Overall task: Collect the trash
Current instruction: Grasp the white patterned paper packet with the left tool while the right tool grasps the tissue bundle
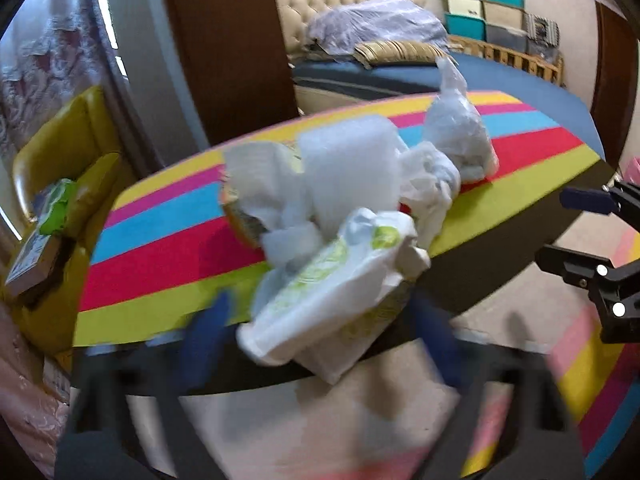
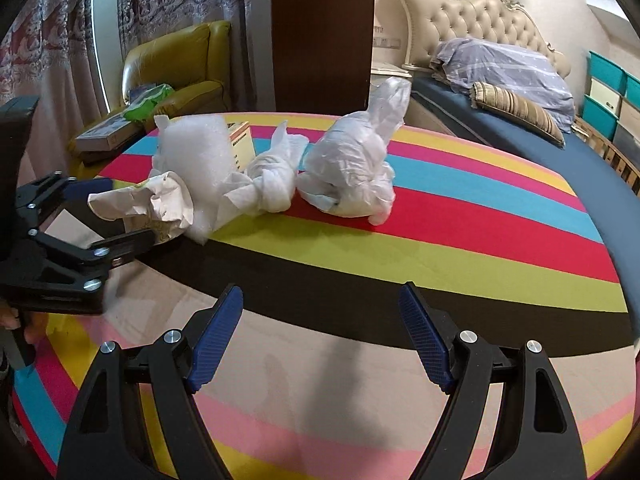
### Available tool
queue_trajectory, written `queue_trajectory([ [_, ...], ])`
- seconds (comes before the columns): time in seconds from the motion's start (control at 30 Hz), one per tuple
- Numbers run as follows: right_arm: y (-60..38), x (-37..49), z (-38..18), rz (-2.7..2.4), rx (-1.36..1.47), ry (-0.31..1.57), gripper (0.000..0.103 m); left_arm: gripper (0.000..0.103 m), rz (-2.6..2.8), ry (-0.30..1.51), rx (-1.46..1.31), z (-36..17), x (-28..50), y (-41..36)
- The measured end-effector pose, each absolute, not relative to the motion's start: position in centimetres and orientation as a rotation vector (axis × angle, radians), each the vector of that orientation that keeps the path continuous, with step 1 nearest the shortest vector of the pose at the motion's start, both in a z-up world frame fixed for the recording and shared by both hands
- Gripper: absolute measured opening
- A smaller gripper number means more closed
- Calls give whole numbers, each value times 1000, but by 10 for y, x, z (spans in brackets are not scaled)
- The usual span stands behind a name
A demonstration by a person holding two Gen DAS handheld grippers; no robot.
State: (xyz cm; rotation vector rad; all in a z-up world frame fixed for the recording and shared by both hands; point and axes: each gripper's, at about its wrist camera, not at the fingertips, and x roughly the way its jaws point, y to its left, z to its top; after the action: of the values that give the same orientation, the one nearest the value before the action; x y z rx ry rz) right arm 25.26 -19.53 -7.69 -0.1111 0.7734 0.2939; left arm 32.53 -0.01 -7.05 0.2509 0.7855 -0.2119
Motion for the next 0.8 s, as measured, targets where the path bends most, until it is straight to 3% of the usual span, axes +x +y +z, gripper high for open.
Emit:
queue_trajectory([
  [0.03,-193,254,-78,294,-115,774,75,42,-211,775,250,-71,324,-1],
  [0.1,-190,257,-79,296,-116,780,75,27,-241,773,216,-69,317,2],
  [0.13,-188,258,-79,297,-113,781,75,24,-241,766,178,-67,312,7],
  [0.4,-160,269,-75,318,-107,748,59,19,-25,772,46,-67,273,50],
  [0.7,-130,310,-70,286,-129,734,55,19,-17,801,55,-77,271,55],
  [0.8,-125,326,-77,267,-141,774,44,20,-6,805,92,-81,263,53],
])
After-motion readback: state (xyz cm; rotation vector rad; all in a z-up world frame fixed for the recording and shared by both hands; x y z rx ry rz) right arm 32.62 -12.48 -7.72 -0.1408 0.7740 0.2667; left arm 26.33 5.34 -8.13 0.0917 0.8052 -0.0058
